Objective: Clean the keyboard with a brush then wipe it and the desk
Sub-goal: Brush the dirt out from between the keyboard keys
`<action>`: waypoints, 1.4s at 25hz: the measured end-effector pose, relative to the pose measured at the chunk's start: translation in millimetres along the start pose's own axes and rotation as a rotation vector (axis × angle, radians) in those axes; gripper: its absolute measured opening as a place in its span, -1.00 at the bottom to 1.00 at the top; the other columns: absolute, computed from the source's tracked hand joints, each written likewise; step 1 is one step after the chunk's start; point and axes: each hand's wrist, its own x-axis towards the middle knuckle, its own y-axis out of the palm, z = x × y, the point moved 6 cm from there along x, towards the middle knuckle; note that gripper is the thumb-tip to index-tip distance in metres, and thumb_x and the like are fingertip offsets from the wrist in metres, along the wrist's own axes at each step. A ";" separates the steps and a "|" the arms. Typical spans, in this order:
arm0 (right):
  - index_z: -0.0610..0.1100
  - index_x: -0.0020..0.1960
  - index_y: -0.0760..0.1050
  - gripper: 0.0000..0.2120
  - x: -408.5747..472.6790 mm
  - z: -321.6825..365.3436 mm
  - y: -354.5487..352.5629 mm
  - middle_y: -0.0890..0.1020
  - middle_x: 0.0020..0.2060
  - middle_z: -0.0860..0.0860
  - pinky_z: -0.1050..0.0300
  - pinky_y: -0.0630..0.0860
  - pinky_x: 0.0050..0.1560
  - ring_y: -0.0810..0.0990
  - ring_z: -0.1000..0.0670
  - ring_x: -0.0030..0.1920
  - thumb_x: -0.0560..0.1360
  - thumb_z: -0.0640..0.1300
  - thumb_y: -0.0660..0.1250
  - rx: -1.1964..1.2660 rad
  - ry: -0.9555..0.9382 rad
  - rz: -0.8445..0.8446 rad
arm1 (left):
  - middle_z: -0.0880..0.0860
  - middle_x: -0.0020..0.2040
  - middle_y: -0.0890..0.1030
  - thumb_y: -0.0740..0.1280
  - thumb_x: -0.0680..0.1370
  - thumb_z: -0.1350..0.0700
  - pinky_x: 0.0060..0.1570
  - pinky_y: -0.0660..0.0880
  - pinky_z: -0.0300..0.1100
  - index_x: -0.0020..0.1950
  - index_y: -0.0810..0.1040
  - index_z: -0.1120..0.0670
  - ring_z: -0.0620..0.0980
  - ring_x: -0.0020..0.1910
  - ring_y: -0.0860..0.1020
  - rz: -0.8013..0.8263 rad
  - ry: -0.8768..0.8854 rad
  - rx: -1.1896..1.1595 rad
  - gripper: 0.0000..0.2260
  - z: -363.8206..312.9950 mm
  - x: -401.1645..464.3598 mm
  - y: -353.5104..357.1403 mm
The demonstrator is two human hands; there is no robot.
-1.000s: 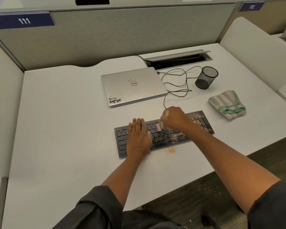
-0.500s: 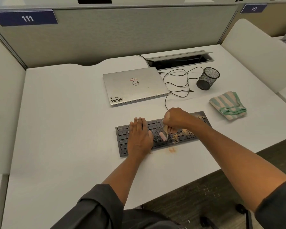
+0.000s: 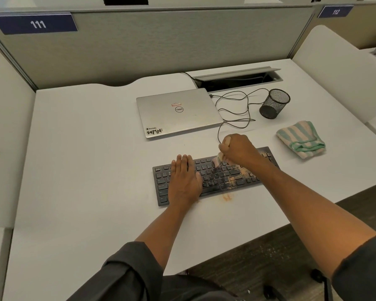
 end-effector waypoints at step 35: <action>-0.10 -0.18 0.59 -0.81 -44.7 -26.0 18.3 0.66 -0.37 0.00 0.19 0.52 -0.32 0.64 0.03 -0.31 0.57 -0.14 0.28 0.140 0.037 -0.200 | 0.19 0.64 0.15 -0.24 0.57 -0.12 0.59 -0.17 0.05 0.65 0.09 0.19 0.15 0.64 0.03 0.026 0.016 -0.021 -0.29 14.5 -3.8 -9.2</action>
